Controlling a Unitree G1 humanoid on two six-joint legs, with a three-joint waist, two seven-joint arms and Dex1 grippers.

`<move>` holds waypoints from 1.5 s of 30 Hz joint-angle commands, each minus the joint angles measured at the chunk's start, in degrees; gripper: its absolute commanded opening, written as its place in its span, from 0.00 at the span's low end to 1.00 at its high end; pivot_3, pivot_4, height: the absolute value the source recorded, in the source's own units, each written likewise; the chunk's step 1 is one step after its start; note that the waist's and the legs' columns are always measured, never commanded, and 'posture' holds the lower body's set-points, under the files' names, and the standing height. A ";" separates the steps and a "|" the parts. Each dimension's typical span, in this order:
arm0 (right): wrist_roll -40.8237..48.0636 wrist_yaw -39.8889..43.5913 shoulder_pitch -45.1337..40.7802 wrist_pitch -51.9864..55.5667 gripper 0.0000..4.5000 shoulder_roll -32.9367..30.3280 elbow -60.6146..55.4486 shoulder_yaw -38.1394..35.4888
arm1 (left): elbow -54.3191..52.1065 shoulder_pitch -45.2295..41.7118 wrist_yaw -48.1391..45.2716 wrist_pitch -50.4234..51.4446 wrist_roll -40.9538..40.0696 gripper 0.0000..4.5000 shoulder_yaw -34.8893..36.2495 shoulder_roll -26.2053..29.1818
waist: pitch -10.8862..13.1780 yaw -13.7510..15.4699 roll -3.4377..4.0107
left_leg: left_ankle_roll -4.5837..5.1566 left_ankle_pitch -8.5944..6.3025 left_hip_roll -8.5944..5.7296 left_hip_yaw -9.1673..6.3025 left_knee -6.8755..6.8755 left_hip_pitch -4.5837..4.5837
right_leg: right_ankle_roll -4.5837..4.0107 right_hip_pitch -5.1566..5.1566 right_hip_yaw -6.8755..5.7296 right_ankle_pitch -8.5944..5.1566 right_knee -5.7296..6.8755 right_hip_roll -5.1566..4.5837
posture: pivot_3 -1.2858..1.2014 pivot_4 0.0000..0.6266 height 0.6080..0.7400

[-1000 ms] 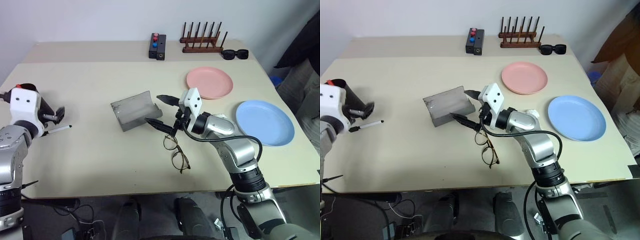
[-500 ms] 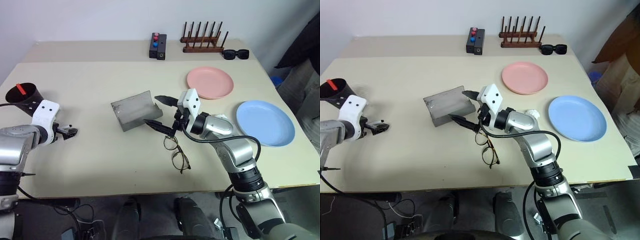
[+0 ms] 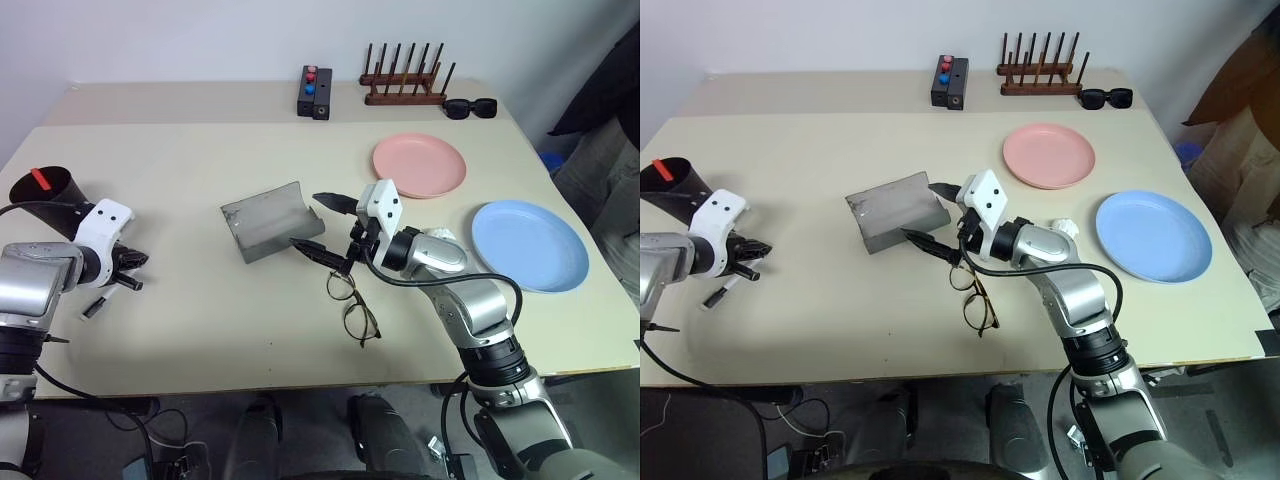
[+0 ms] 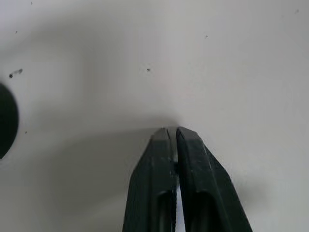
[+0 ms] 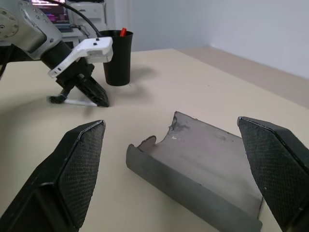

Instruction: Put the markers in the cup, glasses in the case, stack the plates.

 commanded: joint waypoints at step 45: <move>-0.71 1.10 -0.93 -1.33 1.00 0.19 -0.59 0.71 | -18.02 10.31 6.33 15.09 -8.31 0.01 18.43 -0.31 | 0.00 0.76 -0.03 | -0.01 -0.01 0.00 0.04 0.04 0.00 | -0.12 -0.02 -0.02 -0.04 0.00 -0.06 | 0.52 0.24 1.00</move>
